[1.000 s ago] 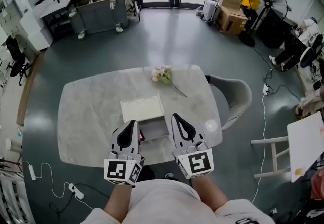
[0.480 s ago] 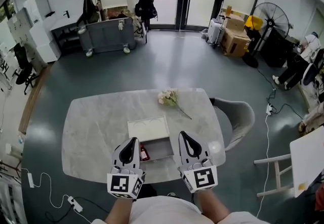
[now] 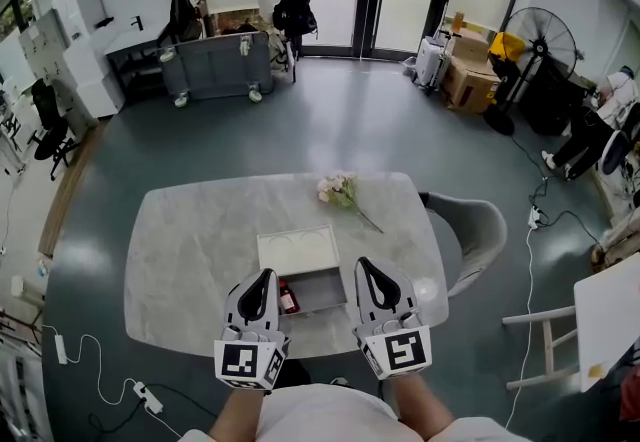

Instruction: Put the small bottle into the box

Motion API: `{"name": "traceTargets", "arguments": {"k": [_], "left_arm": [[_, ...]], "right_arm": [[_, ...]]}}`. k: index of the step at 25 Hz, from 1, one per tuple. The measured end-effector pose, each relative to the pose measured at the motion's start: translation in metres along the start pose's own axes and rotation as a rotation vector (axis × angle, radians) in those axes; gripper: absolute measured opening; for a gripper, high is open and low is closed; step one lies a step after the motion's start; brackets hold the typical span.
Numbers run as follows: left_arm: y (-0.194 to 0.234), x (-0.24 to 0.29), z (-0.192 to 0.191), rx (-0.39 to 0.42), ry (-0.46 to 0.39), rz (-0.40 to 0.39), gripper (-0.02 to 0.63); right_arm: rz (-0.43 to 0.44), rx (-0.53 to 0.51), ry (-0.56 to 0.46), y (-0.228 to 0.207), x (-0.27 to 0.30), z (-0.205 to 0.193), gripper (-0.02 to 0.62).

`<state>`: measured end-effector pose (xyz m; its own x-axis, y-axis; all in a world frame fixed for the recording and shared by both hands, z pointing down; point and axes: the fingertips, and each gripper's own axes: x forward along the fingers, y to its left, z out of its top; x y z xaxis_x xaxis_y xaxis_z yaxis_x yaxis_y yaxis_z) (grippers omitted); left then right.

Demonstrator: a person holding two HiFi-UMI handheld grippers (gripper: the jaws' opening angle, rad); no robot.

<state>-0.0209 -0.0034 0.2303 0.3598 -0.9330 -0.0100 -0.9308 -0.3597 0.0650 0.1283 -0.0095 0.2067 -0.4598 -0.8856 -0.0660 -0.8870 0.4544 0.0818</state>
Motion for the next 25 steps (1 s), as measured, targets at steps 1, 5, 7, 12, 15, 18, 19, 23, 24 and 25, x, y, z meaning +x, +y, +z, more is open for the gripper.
{"name": "traceTargets", "arguments": {"k": [1, 5, 7, 12, 15, 18, 19, 23, 24, 25], "left_arm": [[-0.001, -0.001, 0.001, 0.002, -0.001, -0.001, 0.023], [-0.004, 0.001, 0.005, 0.013, -0.009, -0.005, 0.023], [-0.004, 0.000, 0.005, 0.014, -0.009, -0.011, 0.023], [-0.008, -0.001, 0.003, 0.011, -0.012, -0.017, 0.023], [-0.007, -0.001, 0.003, 0.010, -0.012, -0.020, 0.023], [-0.008, -0.003, 0.005, 0.012, -0.010, -0.023, 0.023], [-0.009, -0.004, 0.005, 0.015, -0.010, -0.023, 0.023], [-0.012, -0.003, 0.005, 0.017, -0.010, -0.023, 0.023], [-0.012, -0.003, 0.005, 0.016, -0.011, -0.025, 0.023], [-0.013, -0.004, 0.004, 0.015, -0.012, -0.027, 0.023]], "right_arm": [[0.002, -0.001, 0.001, 0.001, 0.000, 0.000, 0.025], [0.018, -0.013, 0.006, 0.005, 0.002, 0.001, 0.025], [0.020, -0.016, 0.002, 0.008, 0.002, 0.002, 0.025], [0.020, -0.031, -0.017, 0.008, 0.001, 0.003, 0.025], [0.022, -0.037, -0.021, 0.010, 0.003, 0.005, 0.025], [0.022, -0.037, -0.027, 0.012, 0.002, 0.008, 0.025], [0.021, -0.035, -0.029, 0.012, 0.002, 0.008, 0.025], [0.020, -0.034, -0.033, 0.009, 0.000, 0.008, 0.025], [0.019, -0.034, -0.032, 0.009, -0.001, 0.008, 0.025], [0.018, -0.033, -0.029, 0.009, -0.001, 0.007, 0.025]]}}
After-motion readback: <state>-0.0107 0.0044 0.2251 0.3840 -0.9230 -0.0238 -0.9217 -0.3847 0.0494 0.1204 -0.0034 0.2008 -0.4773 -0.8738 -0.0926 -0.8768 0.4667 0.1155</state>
